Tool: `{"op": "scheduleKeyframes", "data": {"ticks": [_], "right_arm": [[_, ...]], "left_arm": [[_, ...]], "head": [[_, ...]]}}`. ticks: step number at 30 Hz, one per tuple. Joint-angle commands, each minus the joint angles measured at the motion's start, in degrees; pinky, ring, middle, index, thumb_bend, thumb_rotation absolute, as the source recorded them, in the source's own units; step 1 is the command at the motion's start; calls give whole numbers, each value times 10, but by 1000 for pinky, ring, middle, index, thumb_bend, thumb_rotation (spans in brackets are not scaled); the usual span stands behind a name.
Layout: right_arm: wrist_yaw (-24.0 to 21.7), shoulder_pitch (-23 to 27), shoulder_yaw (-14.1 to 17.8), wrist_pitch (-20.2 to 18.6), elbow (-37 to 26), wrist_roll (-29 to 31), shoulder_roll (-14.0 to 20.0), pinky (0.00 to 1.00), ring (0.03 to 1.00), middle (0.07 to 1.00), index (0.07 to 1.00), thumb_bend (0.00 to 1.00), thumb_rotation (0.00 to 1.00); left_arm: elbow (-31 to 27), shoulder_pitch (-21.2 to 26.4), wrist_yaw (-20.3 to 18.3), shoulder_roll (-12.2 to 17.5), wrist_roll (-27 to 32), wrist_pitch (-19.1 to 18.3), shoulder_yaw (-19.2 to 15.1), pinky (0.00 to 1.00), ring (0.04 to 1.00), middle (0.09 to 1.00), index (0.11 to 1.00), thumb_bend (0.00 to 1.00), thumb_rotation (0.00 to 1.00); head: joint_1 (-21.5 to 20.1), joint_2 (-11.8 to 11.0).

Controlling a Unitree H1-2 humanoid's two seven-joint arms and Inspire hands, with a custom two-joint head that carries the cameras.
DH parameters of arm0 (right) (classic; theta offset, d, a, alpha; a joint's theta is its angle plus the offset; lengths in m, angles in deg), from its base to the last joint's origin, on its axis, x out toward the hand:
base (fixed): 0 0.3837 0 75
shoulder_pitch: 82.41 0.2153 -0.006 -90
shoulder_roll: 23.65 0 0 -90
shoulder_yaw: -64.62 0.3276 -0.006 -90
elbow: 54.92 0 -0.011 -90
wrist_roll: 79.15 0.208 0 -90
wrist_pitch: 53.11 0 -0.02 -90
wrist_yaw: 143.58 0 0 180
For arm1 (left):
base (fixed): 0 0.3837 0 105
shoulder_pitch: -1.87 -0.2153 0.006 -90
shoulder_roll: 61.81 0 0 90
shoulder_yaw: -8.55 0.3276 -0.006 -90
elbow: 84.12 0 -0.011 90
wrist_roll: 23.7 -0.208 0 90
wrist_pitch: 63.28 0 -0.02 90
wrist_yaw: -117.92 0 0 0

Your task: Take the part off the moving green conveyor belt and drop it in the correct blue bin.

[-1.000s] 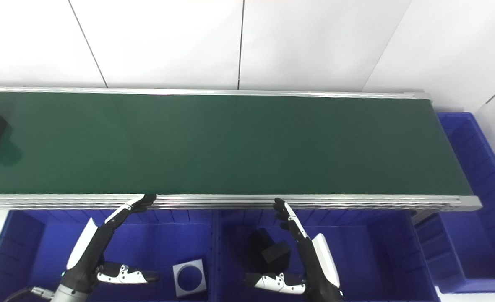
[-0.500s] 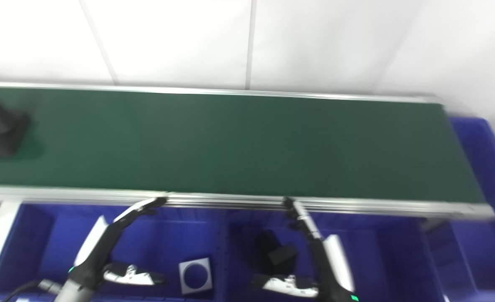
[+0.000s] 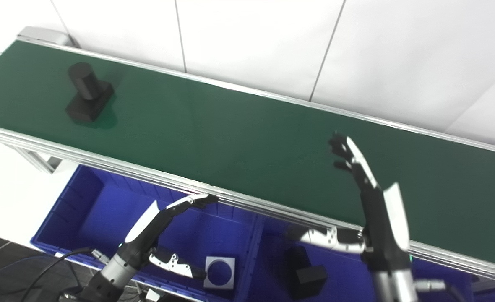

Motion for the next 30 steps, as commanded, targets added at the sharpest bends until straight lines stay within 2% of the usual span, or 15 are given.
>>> {"op": "scheduleKeyframes", "data": {"ticks": [1, 7, 13, 22, 30], "right_arm": [[-12, 37, -6, -21, -16, 2, -9, 741, 837, 858, 915, 994, 368], [-28, 102, -23, -38, 6, -14, -19, 665, 788, 840, 910, 969, 375], [-47, 156, -37, -68, 42, -25, -30, 728, 834, 878, 930, 931, 397], [-57, 226, -67, -85, 101, -54, -54, 727, 835, 897, 942, 913, 447], [-54, 292, -110, -101, 170, -117, -84, 710, 812, 872, 937, 925, 474]], "left_arm": [[2, 14, 19, 0, -1, 14, 6, 751, 812, 835, 810, 1000, 376], [15, 26, 37, 0, -6, 14, 23, 739, 806, 836, 809, 1000, 380], [22, 32, 49, 0, -5, 14, 39, 755, 814, 836, 810, 1000, 369], [29, 44, 67, 3, -6, 14, 58, 757, 817, 837, 808, 1000, 355], [36, 53, 82, 6, -20, 14, 74, 742, 809, 831, 806, 1000, 350]], "head": [[-2, -8], [-20, -16], [-37, -19], [-58, -20], [-73, -20]]}}
